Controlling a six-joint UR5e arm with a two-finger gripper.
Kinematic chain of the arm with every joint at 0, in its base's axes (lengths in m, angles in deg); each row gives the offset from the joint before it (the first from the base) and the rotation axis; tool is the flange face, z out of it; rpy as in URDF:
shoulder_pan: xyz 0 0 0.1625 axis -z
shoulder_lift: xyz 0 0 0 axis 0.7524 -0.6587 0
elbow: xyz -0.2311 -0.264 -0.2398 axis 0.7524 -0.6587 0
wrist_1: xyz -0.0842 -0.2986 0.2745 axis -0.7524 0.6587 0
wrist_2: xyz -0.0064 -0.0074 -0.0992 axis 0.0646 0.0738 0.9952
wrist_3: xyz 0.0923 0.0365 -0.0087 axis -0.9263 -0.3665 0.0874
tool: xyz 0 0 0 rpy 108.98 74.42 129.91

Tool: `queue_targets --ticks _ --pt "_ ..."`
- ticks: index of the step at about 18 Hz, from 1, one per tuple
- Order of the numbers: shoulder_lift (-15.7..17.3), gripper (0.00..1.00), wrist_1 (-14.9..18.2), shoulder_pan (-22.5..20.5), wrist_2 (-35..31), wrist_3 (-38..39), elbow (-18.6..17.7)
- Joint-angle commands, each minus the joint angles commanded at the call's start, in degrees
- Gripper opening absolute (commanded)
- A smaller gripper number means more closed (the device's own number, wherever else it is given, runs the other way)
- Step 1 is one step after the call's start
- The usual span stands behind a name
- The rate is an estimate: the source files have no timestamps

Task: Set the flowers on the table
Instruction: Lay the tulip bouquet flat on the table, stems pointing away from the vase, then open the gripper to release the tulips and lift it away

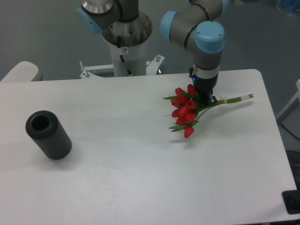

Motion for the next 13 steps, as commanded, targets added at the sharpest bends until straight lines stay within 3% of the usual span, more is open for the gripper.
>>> queue_targets --ticks 5,7,13 --pt "-0.97 0.21 -0.09 1.49 0.0 0.7 -1.14" --pt "-1.32 0.28 -0.61 1.49 0.17 0.62 -1.14" --pt "-1.33 0.95 -2.2 1.58 0.44 0.53 0.96"
